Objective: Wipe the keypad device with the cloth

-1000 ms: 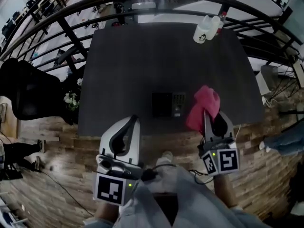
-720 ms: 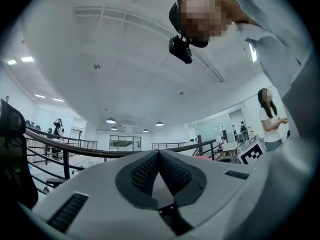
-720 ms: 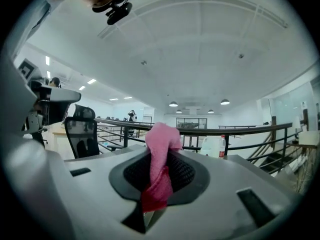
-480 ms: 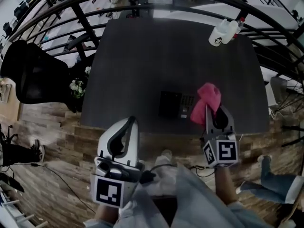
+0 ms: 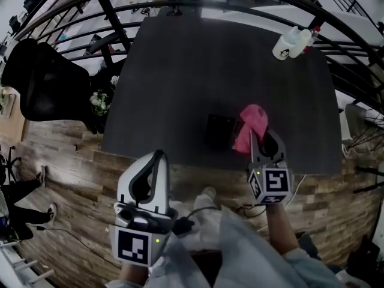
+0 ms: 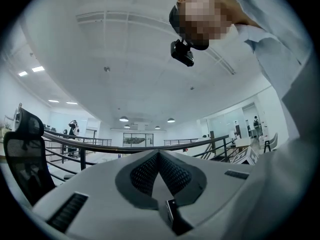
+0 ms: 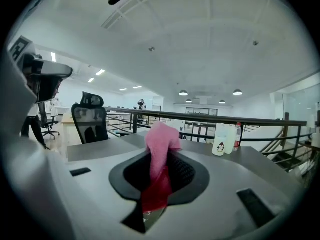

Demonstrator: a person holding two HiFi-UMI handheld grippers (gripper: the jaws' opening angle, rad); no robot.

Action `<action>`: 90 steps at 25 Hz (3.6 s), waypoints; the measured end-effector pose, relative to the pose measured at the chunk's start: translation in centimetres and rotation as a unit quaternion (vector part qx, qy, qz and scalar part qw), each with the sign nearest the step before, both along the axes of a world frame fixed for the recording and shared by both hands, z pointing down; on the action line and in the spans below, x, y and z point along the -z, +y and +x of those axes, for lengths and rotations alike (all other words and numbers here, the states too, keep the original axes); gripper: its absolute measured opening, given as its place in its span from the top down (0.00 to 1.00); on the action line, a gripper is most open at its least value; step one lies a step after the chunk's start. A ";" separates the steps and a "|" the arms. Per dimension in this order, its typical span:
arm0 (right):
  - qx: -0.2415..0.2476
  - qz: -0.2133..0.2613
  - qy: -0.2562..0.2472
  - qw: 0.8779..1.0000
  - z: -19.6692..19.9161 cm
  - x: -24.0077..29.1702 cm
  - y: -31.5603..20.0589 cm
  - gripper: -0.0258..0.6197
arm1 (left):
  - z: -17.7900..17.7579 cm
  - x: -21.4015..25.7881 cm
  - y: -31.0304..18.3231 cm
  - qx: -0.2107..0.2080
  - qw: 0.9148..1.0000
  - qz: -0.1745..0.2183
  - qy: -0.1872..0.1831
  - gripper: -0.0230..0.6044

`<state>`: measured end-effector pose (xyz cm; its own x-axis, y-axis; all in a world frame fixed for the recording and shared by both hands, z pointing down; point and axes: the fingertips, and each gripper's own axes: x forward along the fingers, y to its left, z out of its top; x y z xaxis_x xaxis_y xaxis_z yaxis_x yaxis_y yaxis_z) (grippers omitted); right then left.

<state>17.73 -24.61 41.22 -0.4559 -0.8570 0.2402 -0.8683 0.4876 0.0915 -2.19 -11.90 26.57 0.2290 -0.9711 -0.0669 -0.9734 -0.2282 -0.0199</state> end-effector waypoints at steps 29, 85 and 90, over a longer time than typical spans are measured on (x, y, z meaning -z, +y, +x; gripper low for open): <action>0.119 -0.052 0.091 0.987 -10.1 -8.5 1.3 0.85 | -4.3 -1.9 1.9 0.059 0.998 -0.028 0.003 0.96; 0.050 -0.040 0.063 0.996 -9.4 -4.3 -2.5 0.85 | -3.3 -0.8 1.7 0.018 1.000 -0.012 -0.001 0.96; 0.022 -0.050 0.061 0.997 -7.0 -4.7 -2.7 0.85 | -2.7 -0.8 1.5 0.007 1.000 -0.010 0.002 0.96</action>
<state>10.73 -27.32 45.93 -0.4545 -0.8061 0.3788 -0.8315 0.5365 0.1440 -4.85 -10.37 27.37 0.2146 -0.9755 -0.0479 -0.9767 -0.2143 -0.0124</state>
